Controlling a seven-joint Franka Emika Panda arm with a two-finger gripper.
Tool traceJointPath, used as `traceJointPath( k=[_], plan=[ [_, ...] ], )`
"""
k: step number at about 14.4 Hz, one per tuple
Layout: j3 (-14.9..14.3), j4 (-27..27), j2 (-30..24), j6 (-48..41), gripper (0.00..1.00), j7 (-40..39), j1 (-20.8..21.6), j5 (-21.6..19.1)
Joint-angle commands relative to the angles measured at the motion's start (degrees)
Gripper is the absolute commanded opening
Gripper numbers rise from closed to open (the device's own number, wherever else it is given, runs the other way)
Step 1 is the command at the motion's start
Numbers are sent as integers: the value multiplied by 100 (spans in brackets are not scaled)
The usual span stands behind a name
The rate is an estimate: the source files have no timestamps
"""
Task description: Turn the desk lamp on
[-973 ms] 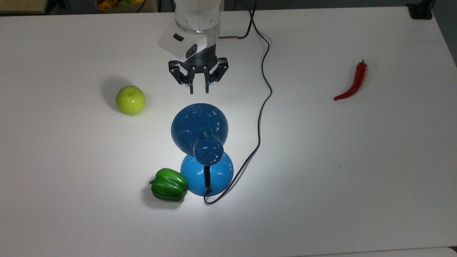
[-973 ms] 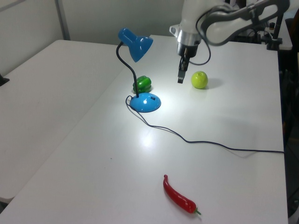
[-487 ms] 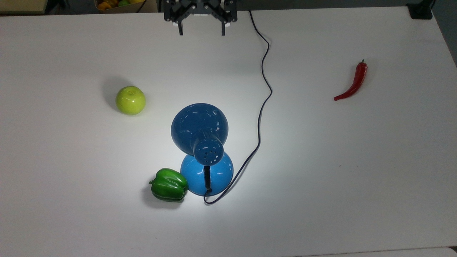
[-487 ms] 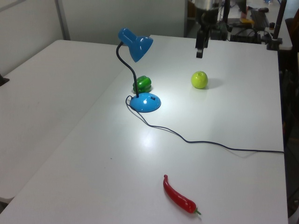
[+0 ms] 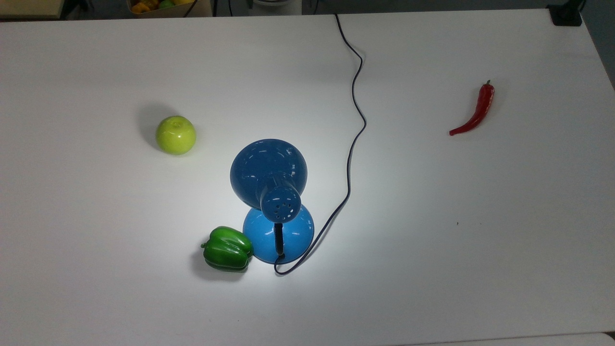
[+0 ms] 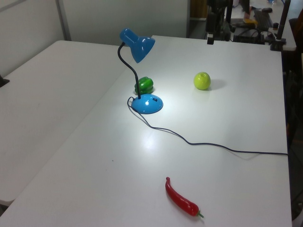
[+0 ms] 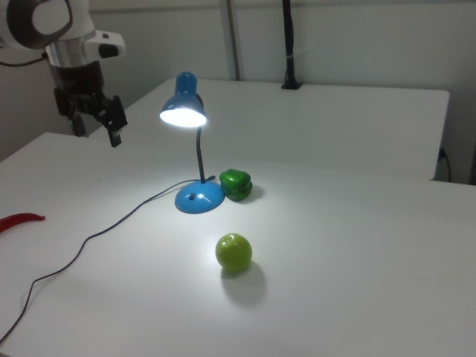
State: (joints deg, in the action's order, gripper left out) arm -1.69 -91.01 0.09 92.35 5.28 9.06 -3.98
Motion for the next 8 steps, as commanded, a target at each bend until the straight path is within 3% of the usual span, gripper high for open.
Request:
traceJointPath(
  k=[1,3,8],
  plan=[
    [-6,-5,79,458,100,-895,-80,-121],
    [-33,-13,88,599,100,-1379,-89,-68],
    [-15,-14,88,608,100,-1240,-98,-33]
  ],
)
